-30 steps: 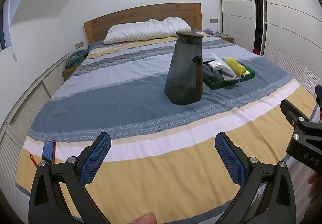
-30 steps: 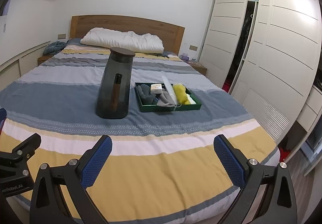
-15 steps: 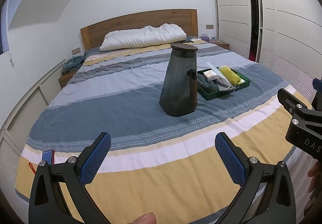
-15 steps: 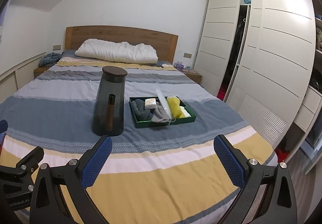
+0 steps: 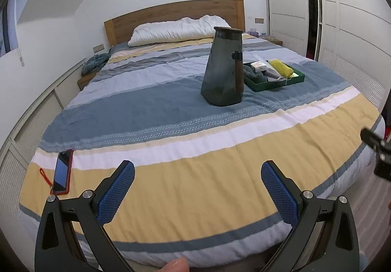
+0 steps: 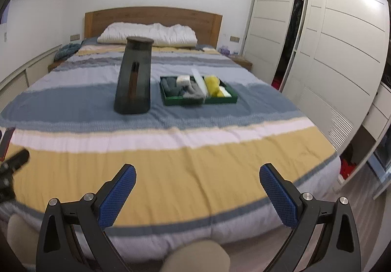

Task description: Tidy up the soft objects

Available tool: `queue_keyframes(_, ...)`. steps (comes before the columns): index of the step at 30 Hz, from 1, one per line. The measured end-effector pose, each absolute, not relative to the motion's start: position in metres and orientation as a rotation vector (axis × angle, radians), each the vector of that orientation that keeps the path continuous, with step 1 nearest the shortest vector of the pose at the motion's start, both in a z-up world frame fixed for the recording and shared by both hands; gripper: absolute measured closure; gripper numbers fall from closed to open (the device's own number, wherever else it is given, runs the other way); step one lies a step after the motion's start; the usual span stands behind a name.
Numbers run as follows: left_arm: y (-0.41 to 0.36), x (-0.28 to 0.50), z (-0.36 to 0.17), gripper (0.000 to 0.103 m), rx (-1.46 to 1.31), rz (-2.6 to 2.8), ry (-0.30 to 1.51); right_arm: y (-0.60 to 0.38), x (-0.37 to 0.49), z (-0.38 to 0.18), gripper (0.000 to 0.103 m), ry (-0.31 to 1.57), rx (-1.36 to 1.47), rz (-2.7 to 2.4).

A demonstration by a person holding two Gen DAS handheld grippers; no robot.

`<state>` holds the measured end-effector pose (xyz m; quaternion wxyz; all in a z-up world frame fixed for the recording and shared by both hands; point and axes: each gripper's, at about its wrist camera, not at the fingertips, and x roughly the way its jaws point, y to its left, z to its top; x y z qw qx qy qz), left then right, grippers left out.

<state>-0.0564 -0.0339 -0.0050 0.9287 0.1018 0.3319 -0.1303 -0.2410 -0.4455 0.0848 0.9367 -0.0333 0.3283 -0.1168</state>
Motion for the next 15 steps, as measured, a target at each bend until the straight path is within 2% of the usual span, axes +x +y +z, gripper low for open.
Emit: queue_keyframes(15,-0.042,-0.073,0.002,0.001,0.237,-0.327,0.674,-0.446,-0.289,0.102,0.000,0.632,-0.037,-0.237)
